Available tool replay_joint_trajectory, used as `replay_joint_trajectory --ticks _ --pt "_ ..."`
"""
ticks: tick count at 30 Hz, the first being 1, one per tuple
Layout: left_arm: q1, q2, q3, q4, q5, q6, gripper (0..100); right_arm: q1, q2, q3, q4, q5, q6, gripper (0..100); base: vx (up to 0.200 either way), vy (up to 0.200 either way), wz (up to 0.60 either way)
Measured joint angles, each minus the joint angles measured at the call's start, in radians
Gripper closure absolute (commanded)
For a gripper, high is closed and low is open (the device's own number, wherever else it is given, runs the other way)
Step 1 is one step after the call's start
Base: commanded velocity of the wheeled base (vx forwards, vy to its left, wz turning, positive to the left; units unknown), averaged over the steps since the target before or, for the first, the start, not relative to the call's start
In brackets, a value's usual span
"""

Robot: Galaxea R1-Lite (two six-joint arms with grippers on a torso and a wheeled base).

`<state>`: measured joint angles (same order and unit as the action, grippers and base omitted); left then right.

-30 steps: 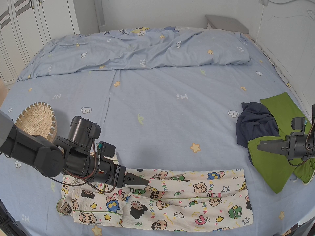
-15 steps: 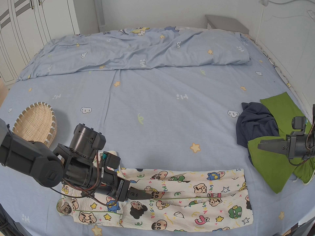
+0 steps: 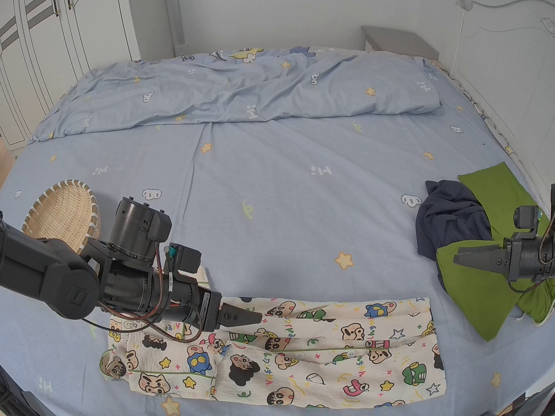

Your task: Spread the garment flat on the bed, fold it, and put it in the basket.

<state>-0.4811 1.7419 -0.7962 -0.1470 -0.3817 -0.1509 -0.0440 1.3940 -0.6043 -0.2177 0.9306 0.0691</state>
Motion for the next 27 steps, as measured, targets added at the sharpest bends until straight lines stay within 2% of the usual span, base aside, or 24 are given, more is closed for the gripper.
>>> replay_joint_trajectory --ticks 10,20,27 --pt "0.019 0.08 -0.01 -0.063 0.001 0.001 0 0.001 0.0 0.001 0.0 -0.001 0.0 0 0.0 0.0 0.0" --pt "0.013 0.112 0.001 -0.035 0.001 0.003 0 0.001 0.0 0.001 -0.001 0.0 0.0 0 0.0 0.0 0.0" --pt "-0.048 0.113 0.009 0.023 0.0 0.005 0 0.003 0.001 0.001 0.0 0.0 0.0 0 0.0 0.0 0.0"
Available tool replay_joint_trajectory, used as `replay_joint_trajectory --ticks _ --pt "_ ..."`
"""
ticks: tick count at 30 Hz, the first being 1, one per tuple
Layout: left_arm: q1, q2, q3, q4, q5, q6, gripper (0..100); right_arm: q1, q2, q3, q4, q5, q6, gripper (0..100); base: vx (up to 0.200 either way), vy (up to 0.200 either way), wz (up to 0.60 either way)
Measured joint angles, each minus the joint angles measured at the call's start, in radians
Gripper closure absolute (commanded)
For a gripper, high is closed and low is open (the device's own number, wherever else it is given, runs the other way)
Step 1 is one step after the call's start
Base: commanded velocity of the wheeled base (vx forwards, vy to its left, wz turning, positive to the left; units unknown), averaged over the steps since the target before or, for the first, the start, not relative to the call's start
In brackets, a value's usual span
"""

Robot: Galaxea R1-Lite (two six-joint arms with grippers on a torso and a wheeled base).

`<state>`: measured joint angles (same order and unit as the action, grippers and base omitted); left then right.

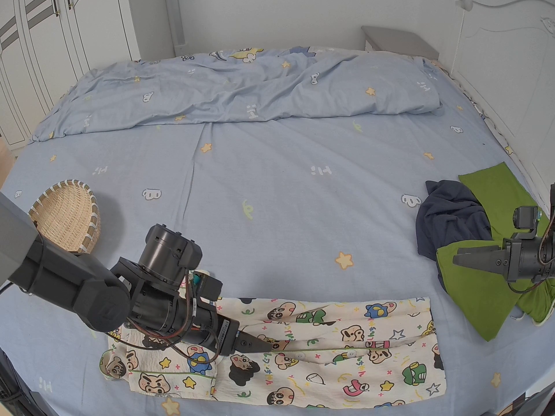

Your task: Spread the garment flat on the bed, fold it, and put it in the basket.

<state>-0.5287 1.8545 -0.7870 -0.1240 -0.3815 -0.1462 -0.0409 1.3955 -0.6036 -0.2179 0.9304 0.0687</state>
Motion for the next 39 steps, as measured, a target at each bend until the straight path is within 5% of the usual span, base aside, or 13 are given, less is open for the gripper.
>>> replay_joint_trajectory --ticks 14,27,39 --pt "-0.058 0.0 0.025 0.008 0.001 0.003 0 0.05 0.007 0.017 0.0 -0.004 0.0 0 0.0 0.0 0.0" --pt "-0.068 -0.029 0.036 0.013 -0.006 0.003 0 0.294 0.118 0.029 -0.01 -0.143 -0.005 0 0.0 0.0 0.0" --pt "-0.071 -0.058 0.045 0.017 -0.008 0.002 0 0.352 0.367 -0.156 0.026 -0.16 -0.063 0 0.0 0.0 0.0"
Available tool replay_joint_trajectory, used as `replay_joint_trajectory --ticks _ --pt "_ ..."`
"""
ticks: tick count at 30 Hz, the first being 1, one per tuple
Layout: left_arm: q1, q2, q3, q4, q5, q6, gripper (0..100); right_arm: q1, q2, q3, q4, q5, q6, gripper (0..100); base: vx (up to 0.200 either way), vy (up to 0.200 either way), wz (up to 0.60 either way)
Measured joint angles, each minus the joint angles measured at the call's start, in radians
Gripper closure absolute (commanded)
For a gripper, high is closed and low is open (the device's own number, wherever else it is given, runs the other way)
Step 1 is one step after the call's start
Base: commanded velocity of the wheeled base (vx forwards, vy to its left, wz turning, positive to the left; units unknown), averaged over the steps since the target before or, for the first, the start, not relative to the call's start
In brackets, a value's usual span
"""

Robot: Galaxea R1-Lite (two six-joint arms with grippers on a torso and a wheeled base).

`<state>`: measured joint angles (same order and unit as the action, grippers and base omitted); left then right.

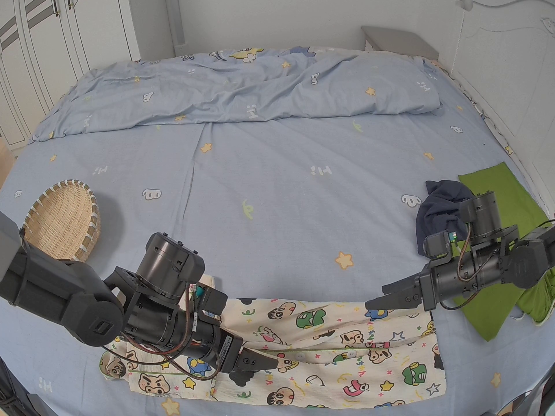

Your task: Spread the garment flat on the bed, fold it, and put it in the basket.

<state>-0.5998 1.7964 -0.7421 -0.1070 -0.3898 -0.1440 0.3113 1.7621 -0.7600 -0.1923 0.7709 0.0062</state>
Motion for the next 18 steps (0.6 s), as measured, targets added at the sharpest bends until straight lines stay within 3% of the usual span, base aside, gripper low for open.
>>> replay_joint_trajectory --ticks 18 --pt "0.004 -0.009 -0.012 -0.006 0.007 -0.003 0 0.029 0.083 0.143 -0.021 -0.019 -0.038 0 0.0 0.0 0.0"
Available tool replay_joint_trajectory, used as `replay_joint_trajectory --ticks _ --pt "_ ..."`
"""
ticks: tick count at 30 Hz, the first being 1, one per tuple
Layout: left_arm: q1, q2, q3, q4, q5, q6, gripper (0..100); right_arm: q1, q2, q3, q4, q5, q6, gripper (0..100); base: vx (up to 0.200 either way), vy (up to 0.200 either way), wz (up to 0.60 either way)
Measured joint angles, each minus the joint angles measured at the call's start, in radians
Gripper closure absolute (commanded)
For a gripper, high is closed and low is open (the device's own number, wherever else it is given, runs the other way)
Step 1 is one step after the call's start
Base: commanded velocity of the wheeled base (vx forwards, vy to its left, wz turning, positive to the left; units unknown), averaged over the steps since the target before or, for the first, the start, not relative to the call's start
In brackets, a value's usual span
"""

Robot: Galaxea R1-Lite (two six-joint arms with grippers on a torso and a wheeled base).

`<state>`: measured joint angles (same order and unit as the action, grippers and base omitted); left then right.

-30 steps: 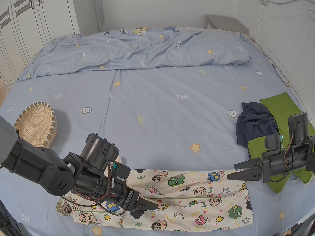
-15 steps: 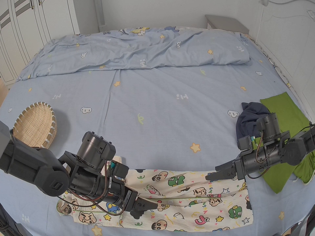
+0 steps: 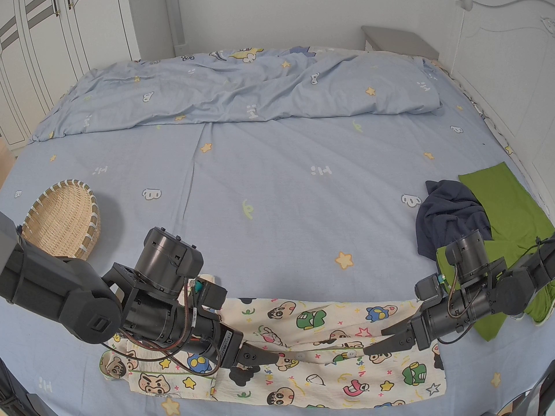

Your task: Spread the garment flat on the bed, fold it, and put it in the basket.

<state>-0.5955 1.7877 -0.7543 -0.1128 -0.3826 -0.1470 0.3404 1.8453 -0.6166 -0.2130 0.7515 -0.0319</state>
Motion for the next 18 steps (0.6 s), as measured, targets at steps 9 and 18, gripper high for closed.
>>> replay_joint_trajectory --ticks 9,18 --pt "0.003 0.005 -0.005 -0.002 0.001 -0.001 0 0.009 -0.113 0.123 -0.017 0.0 0.001 0 0.0 0.0 0.0" --pt "0.006 0.007 -0.011 -0.002 0.002 -0.002 0 -0.028 -0.186 0.237 -0.034 -0.002 -0.002 0 0.0 0.0 0.0"
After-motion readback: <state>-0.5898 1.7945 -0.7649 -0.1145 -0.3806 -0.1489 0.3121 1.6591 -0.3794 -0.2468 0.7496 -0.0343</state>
